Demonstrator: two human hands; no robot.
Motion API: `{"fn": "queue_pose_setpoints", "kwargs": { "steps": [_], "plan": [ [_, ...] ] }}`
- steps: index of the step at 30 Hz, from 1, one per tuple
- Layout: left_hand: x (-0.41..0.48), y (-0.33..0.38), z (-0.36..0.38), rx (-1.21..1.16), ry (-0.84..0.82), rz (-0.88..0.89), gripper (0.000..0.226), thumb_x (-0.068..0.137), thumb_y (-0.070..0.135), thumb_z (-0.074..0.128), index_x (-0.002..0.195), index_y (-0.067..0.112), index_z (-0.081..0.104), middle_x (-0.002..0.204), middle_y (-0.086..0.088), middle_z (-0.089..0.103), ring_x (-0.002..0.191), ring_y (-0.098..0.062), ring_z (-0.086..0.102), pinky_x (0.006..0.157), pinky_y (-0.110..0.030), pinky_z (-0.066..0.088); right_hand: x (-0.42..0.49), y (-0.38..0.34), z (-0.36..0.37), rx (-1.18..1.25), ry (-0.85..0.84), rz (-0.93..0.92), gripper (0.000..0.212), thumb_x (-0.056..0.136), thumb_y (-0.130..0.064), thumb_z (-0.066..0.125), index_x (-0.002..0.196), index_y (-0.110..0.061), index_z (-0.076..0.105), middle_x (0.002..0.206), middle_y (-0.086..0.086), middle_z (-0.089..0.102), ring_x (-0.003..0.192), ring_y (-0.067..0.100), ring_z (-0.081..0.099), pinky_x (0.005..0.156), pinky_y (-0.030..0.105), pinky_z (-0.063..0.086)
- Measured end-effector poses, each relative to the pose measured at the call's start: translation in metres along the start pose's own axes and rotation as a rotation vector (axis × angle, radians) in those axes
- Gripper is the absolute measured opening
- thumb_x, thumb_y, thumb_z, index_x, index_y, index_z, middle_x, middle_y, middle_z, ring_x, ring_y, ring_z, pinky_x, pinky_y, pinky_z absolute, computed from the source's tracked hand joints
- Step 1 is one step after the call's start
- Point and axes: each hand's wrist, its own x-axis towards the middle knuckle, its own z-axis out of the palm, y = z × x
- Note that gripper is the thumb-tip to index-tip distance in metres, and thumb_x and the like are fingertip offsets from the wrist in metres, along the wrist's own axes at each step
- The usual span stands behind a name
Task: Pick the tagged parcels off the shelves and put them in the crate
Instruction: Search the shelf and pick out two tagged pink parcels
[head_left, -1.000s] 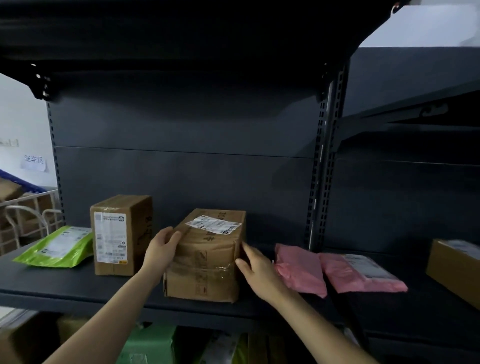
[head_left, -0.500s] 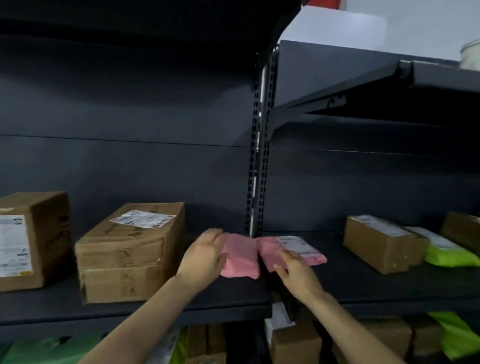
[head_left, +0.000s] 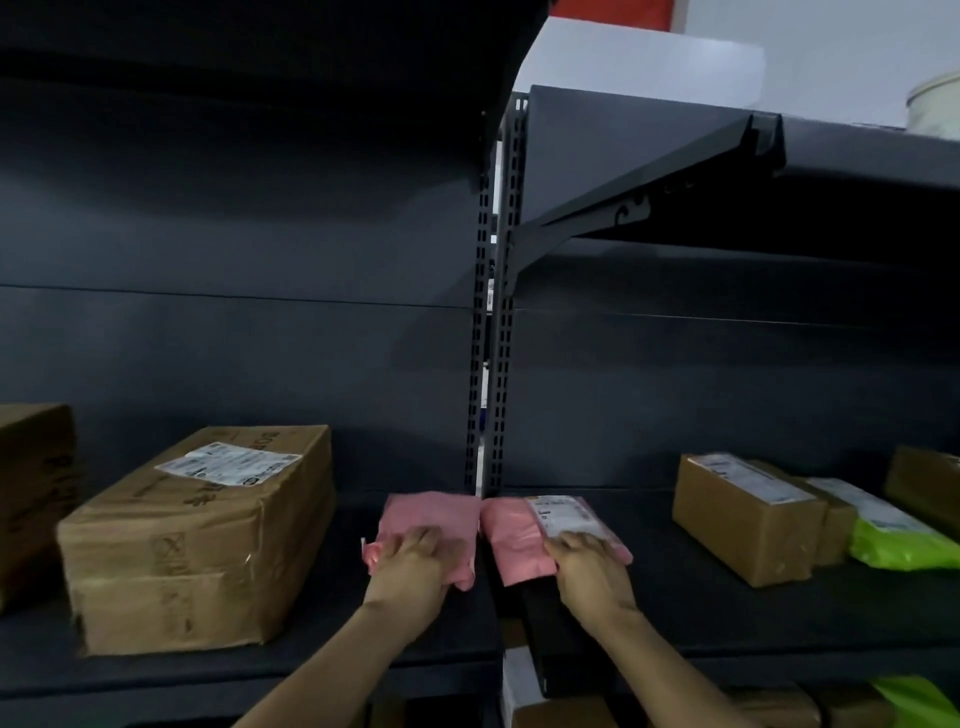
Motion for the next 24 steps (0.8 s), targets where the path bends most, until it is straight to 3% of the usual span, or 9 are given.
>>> {"fn": "queue_pose_setpoints", "kwargs": {
  "steps": [3,6,8,11,13,15,18,22,24],
  "plan": [
    [0.000,-0.003,0.000,-0.135,0.094,0.000,0.050,0.095,0.016,0.038,0.143,0.029,0.036,0.147,-0.005,0.038,0.137,-0.018,0.032,0.111,-0.035,0.029,-0.001,0.003,0.001,0.003,0.060,-0.022,0.057,0.086,-0.001,0.040,0.137,-0.027,0.045,0.135,-0.001,0.053,0.127,0.016,0.045,0.108,0.027,0.030],
    [-0.006,-0.003,-0.010,-0.705,0.313,-0.066,0.038,0.096,0.015,0.046,0.133,0.018,0.053,0.136,-0.007,0.054,0.128,-0.023,0.048,0.104,-0.029,0.038,-0.003,0.011,0.000,0.062,0.137,-0.017,0.051,0.090,-0.003,0.039,0.136,-0.024,0.048,0.139,-0.003,0.051,0.128,0.010,0.045,0.108,0.018,0.026],
    [-0.009,-0.002,-0.019,-1.044,0.408,-0.208,0.028,0.096,0.016,0.048,0.120,0.013,0.061,0.115,-0.010,0.066,0.108,-0.024,0.062,0.083,-0.024,0.048,-0.011,0.011,-0.003,0.128,0.134,0.006,0.046,0.093,-0.005,0.039,0.137,-0.019,0.047,0.143,-0.002,0.046,0.130,0.008,0.043,0.109,0.014,0.021],
    [-0.009,-0.002,-0.024,-1.431,0.364,-0.408,0.027,0.098,0.026,0.044,0.118,0.013,0.056,0.092,-0.011,0.068,0.071,-0.016,0.068,0.057,-0.026,0.054,-0.031,0.005,-0.007,0.136,0.218,-0.052,0.036,0.075,0.004,0.064,0.104,-0.016,0.072,0.104,0.006,0.071,0.097,0.020,0.068,0.088,0.026,0.051],
    [-0.008,-0.006,-0.021,-1.598,0.363,-0.481,0.029,0.098,0.024,0.045,0.126,0.016,0.049,0.109,-0.014,0.065,0.090,-0.024,0.067,0.075,-0.040,0.059,-0.043,-0.001,-0.010,0.101,0.204,-0.091,0.034,0.071,0.002,0.066,0.098,-0.018,0.074,0.093,0.003,0.073,0.088,0.022,0.069,0.079,0.028,0.054],
    [-0.008,-0.012,-0.018,-1.684,0.386,-0.572,0.039,0.097,0.017,0.047,0.135,0.019,0.038,0.129,-0.014,0.056,0.107,-0.031,0.060,0.086,-0.047,0.054,-0.046,-0.001,-0.008,0.090,0.137,-0.112,0.040,0.085,-0.007,0.050,0.118,-0.021,0.065,0.115,-0.001,0.066,0.108,0.018,0.058,0.094,0.026,0.044],
    [-0.008,-0.023,-0.012,-1.658,0.330,-0.686,0.067,0.093,0.004,0.047,0.149,0.022,0.015,0.140,-0.016,0.046,0.115,-0.036,0.055,0.087,-0.044,0.051,-0.040,0.003,-0.011,0.243,0.137,-0.046,0.043,0.086,-0.009,0.046,0.126,-0.020,0.058,0.131,-0.003,0.056,0.122,0.014,0.048,0.107,0.025,0.033],
    [-0.008,-0.037,-0.004,-1.540,0.215,-0.822,0.066,0.088,0.004,0.056,0.146,0.005,0.025,0.141,-0.022,0.043,0.123,-0.038,0.048,0.104,-0.046,0.042,-0.024,0.012,-0.022,0.313,0.225,0.321,0.036,0.094,-0.026,0.045,0.126,-0.011,0.055,0.128,0.009,0.057,0.117,0.023,0.052,0.097,0.036,0.043],
    [-0.005,-0.040,-0.004,-1.590,0.188,-0.864,0.061,0.087,0.013,0.063,0.140,-0.002,0.036,0.135,-0.025,0.049,0.120,-0.039,0.051,0.105,-0.048,0.041,-0.016,0.019,-0.025,0.278,0.093,0.530,0.044,0.095,-0.042,0.041,0.120,-0.008,0.055,0.121,0.013,0.059,0.112,0.028,0.054,0.088,0.038,0.046]
  ]
}}
